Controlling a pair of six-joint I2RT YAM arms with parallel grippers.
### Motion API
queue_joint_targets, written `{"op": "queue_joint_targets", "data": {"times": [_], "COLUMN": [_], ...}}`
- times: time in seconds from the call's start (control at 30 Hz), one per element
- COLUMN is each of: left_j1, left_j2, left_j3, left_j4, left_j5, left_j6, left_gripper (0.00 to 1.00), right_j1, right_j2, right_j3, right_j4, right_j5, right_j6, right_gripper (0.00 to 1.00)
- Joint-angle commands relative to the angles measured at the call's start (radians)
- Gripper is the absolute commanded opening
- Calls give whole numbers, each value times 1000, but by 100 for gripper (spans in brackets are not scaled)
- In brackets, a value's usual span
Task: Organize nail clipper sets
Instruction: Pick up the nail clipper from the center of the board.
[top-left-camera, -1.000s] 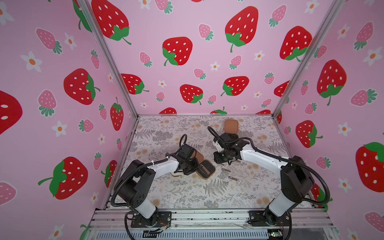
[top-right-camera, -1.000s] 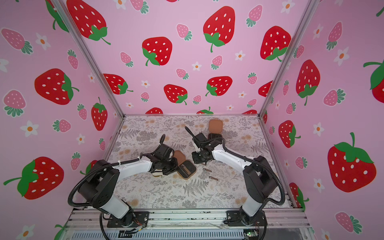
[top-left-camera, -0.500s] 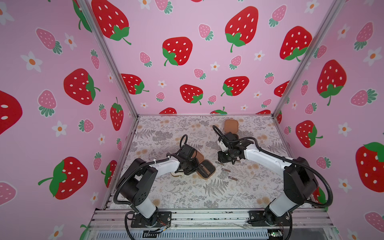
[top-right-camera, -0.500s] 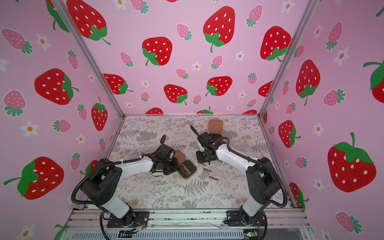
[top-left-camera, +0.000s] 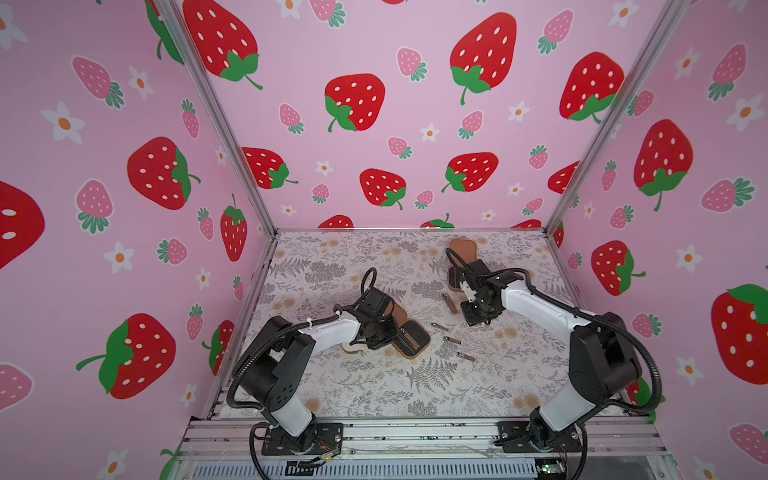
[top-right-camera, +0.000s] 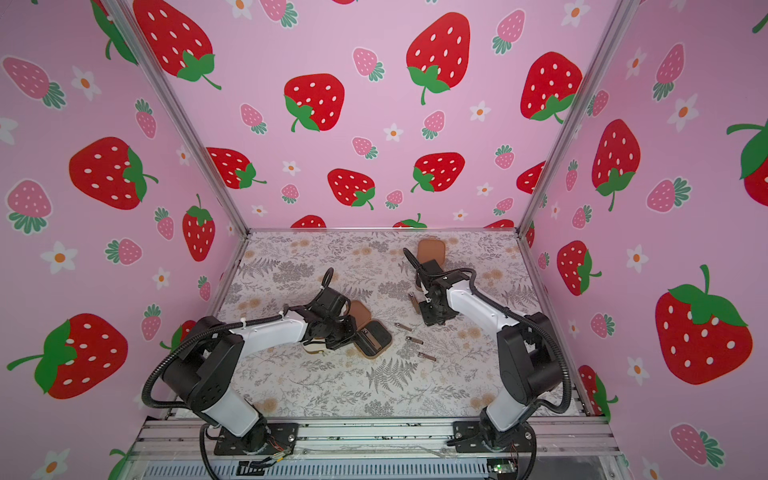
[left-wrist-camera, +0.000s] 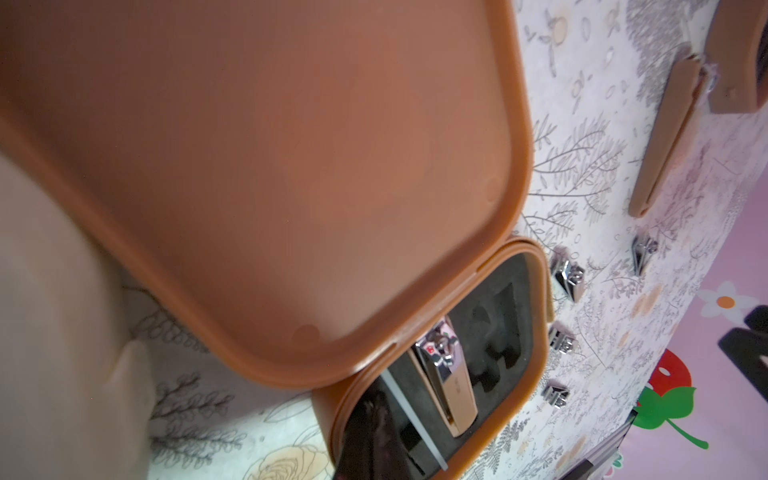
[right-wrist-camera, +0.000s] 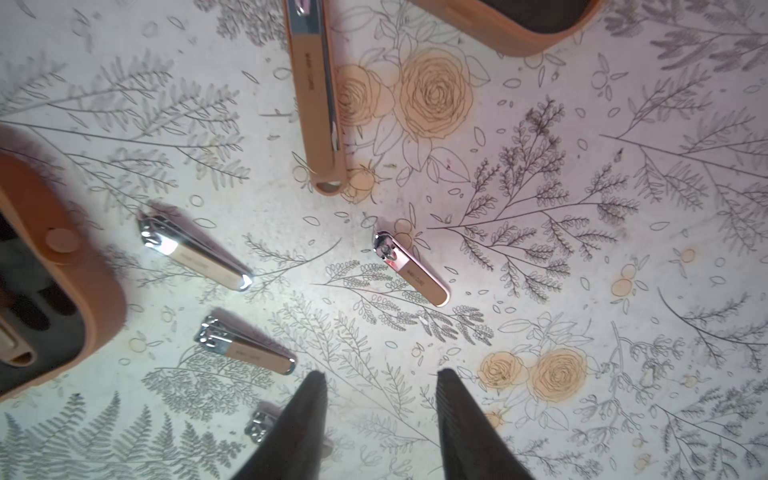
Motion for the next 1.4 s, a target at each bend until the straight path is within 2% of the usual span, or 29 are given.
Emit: {"op": "queue_joint_targets", "data": {"times": [0.0, 0.27, 0.6, 0.93, 1.07, 1.23, 1.37], "left_j1": [4, 13, 19, 21, 21, 21, 22], "left_j2": [23, 22, 22, 25, 30, 28, 27], "left_j3": [12, 13, 12, 12, 12, 10, 9], "left_j4": [-100, -104, -104, -103, -100, -97, -97], "left_j5": [-53, -43, -42, -38, -33, -33, -33], "left_j6": [21, 28, 29, 29, 30, 28, 28], "left_gripper": [0, 0, 0, 0, 0, 0, 0], "right_j1": [-19, -44, -79, -110, -113, -115, -113], "right_j2": [50, 149, 207, 240, 245, 236, 202], "right_j3": [12, 33, 50, 20, 9, 0, 2], "right_j4": [-23, 54, 94, 116, 118, 121, 116], "right_j5": [21, 2, -32, -121, -134, -141, -144], "right_j6": [-107, -194, -224, -208, -201, -186, -172], "right_gripper": [50, 51, 49, 32, 27, 15, 11]}}
